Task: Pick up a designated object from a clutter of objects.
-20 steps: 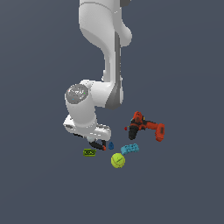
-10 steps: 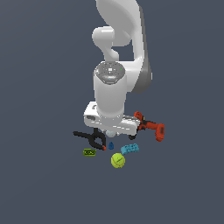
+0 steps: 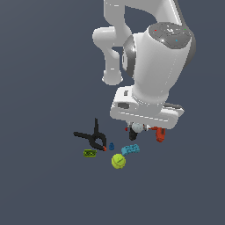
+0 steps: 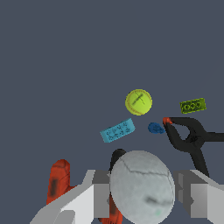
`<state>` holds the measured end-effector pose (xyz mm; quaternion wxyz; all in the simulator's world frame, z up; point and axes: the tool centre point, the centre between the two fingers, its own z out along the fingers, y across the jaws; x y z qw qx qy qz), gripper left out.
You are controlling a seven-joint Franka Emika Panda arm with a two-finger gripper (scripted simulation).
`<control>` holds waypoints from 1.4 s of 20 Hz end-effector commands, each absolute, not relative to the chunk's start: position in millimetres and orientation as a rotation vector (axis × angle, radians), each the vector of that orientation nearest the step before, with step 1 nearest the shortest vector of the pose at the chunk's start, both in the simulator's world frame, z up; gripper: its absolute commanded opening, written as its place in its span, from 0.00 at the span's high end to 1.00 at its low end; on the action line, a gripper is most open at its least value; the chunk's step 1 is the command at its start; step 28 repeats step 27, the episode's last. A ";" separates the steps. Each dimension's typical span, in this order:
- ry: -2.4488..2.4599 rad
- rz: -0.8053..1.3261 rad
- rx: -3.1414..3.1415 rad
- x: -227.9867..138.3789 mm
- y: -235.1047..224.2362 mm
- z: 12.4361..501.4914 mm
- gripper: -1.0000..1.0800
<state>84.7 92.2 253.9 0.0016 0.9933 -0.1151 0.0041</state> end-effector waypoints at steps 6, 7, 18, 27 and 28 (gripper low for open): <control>-0.363 0.006 3.119 97.3 156.8 306.9 1.00; -0.363 0.005 3.119 98.9 163.7 312.5 1.00; -0.362 0.001 3.120 110.6 208.7 349.0 1.00; -0.362 0.000 3.121 113.6 217.1 355.9 1.00; -0.362 0.000 3.121 113.6 217.1 355.9 1.00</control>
